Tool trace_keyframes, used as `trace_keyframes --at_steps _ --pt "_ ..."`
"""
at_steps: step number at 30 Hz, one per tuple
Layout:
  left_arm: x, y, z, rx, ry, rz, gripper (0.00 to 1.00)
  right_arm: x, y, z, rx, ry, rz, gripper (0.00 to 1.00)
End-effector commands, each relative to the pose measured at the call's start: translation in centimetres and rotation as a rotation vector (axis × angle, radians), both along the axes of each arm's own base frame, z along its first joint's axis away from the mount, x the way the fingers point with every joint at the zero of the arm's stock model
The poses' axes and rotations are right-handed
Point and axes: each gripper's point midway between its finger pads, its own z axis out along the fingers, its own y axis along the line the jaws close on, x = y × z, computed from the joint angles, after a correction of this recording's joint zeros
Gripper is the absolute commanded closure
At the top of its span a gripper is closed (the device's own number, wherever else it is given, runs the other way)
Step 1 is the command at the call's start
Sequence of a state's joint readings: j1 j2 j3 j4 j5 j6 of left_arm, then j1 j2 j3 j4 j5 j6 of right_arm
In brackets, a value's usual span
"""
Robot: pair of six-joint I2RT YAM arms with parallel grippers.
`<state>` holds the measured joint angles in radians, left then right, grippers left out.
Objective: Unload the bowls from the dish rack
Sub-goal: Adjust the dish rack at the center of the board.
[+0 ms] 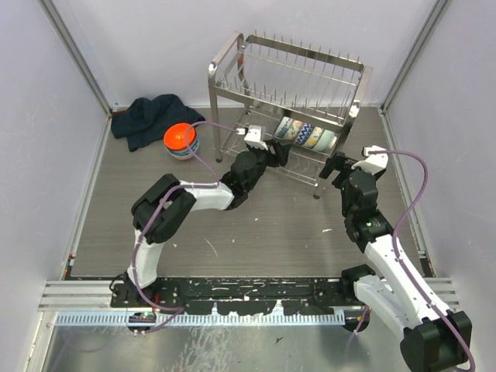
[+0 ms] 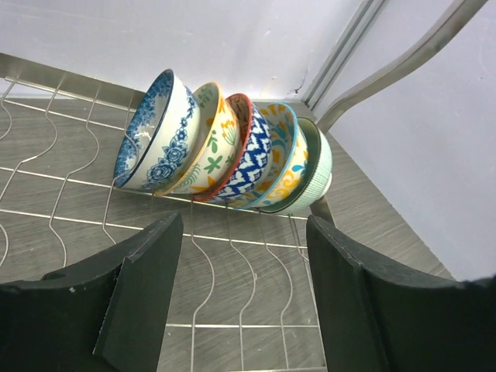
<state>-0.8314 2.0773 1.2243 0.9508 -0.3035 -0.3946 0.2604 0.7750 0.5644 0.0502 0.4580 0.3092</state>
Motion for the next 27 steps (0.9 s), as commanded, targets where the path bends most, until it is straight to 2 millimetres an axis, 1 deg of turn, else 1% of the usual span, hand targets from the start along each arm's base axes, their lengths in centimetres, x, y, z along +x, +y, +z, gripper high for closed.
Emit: trace_keyframes --at_steps 1,4,7,9,14,18,21,22,27 --pt "-1.3 1.6 3.0 -0.024 -0.055 0.049 0.28 1.0 0.4 1.8 0.006 -0.064 0.010 0.00" --pt "-1.9 2.6 3.2 -0.010 -0.058 0.067 0.27 1.3 0.3 1.5 0.001 -0.053 -0.003 0.00" --pt "-1.9 3.5 3.4 0.025 -0.076 0.097 0.26 1.5 0.0 1.2 -0.003 -0.047 -0.019 0.00" --pt "-1.9 3.9 4.0 0.039 -0.090 0.109 0.26 1.5 0.0 1.0 -0.004 -0.044 -0.021 0.00" --pt "-1.7 4.4 4.4 0.071 -0.106 0.123 0.24 1.5 -0.4 0.9 -0.010 -0.040 -0.049 0.00" --pt "-1.6 5.1 4.8 0.083 -0.115 0.140 0.24 1.3 -1.2 0.9 -0.024 -0.038 -0.085 0.00" --pt "-2.2 5.7 4.8 0.073 -0.116 0.137 0.24 1.2 -1.7 0.9 -0.040 -0.034 -0.113 0.00" --pt "-2.5 5.9 4.5 0.075 -0.109 0.134 0.24 1.2 -1.9 0.9 -0.045 -0.032 -0.122 0.00" --pt "-3.8 6.6 4.1 0.055 -0.088 0.110 0.24 0.9 -3.0 0.7 -0.070 -0.016 -0.172 0.00"
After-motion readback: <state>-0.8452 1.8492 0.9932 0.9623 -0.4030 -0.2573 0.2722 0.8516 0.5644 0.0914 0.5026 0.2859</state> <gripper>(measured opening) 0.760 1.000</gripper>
